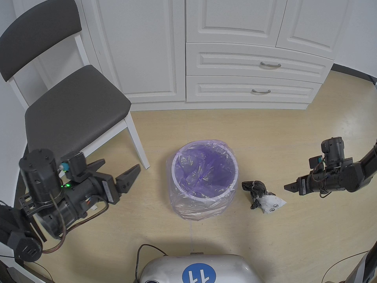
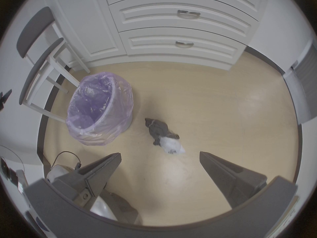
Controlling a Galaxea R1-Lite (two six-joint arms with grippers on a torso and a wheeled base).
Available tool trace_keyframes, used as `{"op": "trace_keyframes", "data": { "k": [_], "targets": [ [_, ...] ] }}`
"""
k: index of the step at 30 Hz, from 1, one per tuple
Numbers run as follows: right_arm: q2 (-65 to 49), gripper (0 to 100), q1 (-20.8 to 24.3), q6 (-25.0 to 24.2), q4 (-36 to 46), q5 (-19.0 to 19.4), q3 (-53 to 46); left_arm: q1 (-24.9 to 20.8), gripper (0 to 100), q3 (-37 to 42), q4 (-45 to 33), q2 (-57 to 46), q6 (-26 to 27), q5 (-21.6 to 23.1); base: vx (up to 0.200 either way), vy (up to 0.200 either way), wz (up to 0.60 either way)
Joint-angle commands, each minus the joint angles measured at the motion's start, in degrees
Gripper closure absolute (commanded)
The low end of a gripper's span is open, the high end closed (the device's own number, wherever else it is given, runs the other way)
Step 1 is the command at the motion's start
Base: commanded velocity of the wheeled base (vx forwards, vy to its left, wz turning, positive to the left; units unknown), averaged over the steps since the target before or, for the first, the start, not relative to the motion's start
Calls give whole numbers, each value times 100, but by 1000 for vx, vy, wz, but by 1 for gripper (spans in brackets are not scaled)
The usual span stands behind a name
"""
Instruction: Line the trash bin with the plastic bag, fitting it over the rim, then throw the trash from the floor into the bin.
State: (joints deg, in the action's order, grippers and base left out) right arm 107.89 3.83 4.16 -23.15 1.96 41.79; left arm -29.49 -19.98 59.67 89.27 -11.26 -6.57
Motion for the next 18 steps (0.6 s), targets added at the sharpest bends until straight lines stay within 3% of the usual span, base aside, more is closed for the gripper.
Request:
{"op": "trace_keyframes", "data": {
  "k": [1,5,12,14,18],
  "targets": [
    [-1006,0,320,-495,-23,-267,-725,549,0,855,106,-1149,-43,-2,0,0,0],
    [-1332,0,514,-917,-23,-530,-971,901,0,952,-26,-1536,-25,-11,0,0,0],
    [-1833,0,1155,-1444,-304,-2156,-1692,1235,0,741,-1089,-2652,248,-28,0,0,0],
    [-1921,0,1199,-1444,-427,-2253,-1788,1244,0,697,-1283,-2845,353,-20,0,0,0],
    [-2650,0,1498,-1295,-1060,-2385,-2140,1244,0,398,-2566,-3821,810,-2,0,0,0]
  ]
}}
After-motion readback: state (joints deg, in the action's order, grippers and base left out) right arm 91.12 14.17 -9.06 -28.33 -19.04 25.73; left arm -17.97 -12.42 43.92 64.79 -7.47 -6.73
